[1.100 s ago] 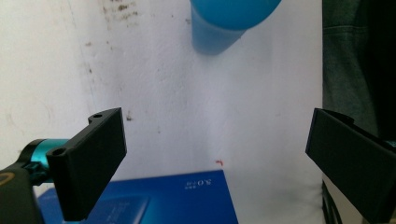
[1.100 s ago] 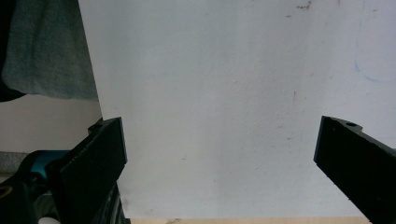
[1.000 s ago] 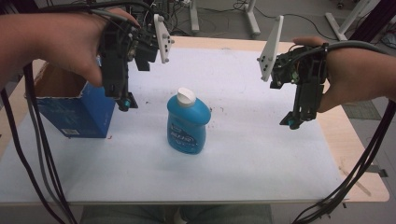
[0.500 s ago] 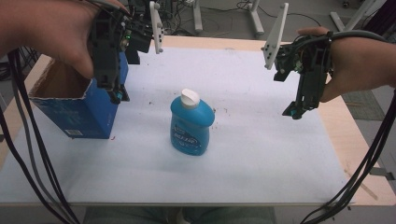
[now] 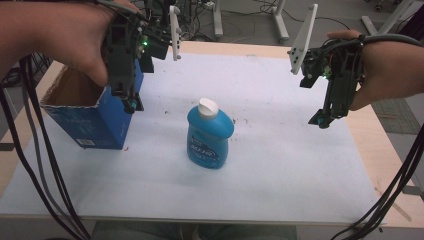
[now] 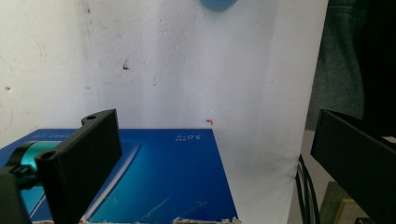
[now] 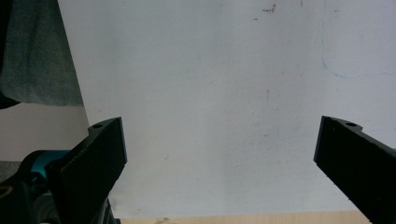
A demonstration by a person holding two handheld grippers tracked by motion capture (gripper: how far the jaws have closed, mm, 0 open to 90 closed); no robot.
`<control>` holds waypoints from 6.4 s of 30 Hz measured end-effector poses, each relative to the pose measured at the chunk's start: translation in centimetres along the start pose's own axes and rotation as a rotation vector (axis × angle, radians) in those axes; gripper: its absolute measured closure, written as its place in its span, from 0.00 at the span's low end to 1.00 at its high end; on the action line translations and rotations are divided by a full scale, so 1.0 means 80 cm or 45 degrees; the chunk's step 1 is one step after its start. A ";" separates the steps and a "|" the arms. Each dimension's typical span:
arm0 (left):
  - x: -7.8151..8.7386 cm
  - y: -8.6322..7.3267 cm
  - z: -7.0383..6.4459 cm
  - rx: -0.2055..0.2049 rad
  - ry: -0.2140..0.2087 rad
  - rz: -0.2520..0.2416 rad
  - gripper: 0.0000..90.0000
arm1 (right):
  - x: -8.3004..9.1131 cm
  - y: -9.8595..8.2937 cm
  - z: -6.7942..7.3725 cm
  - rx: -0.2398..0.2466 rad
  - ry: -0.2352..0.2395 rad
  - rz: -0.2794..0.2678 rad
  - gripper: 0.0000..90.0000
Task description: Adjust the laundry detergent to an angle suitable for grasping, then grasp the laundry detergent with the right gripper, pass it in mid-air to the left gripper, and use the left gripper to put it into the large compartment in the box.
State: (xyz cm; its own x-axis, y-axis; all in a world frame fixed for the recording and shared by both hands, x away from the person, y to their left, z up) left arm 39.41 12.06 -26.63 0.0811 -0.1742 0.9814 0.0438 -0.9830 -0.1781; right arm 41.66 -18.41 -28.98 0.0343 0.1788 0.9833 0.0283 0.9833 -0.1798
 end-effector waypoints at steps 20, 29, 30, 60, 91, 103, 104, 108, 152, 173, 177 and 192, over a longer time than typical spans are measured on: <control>0.004 0.004 -0.004 -0.013 0.005 -0.003 0.02 | 0.003 -0.006 -0.002 -0.018 -0.011 -0.020 0.02; 0.001 0.001 -0.002 -0.008 -0.001 0.003 0.02 | -0.009 -0.008 0.013 -0.025 -0.020 -0.030 0.02; 0.001 0.001 -0.002 -0.006 0.000 0.000 0.02 | -0.012 -0.007 0.016 -0.031 -0.013 -0.038 0.02; 0.004 -0.001 -0.007 -0.028 0.009 -0.017 0.02 | -0.083 0.029 0.063 -0.190 0.081 -0.597 0.02; -0.001 -0.002 -0.010 -0.036 0.014 -0.033 0.02 | -0.126 0.109 0.074 -0.252 0.131 -0.937 0.02; -0.005 -0.004 -0.009 -0.032 0.005 -0.035 0.02 | -0.137 0.133 0.077 -0.281 0.140 -1.054 0.02; -0.006 -0.003 -0.008 -0.037 0.009 -0.038 0.02 | -0.138 0.135 0.076 -0.290 0.142 -1.070 0.02; -0.006 -0.002 -0.009 -0.045 0.007 -0.034 0.02 | -0.143 0.142 0.078 -0.317 0.137 -1.118 0.02; -0.012 -0.005 -0.006 -0.026 -0.017 -0.019 0.02 | -0.159 0.161 0.083 -0.395 0.028 -1.382 0.28; -0.012 -0.002 -0.006 -0.023 -0.025 -0.017 0.02 | -0.159 0.162 0.084 -0.359 -0.002 -1.398 0.39; -0.014 -0.002 -0.005 -0.012 -0.027 -0.011 0.02 | -0.159 0.163 0.085 -0.352 -0.016 -1.408 0.43; -0.016 -0.005 -0.007 0.004 -0.027 -0.007 0.02 | -0.156 0.161 0.085 -0.359 -0.069 -1.454 0.51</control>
State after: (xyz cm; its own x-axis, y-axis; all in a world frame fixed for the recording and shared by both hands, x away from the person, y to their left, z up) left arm 38.74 12.67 -27.77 0.1016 -0.1673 0.9807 0.0476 -0.9838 -0.1727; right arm 34.81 -7.78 -43.40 -0.1964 -0.7930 0.5767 0.2350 0.5330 0.8128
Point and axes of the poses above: each handheld gripper's, and its own axes: x roughly backward along the jaws, y roughly out of its top, z roughly to its left, the point moved 3 cm from there along -x, roughly forward along the jaws, and after that the axes turned 13 degrees about z, right-handed, at the moved point
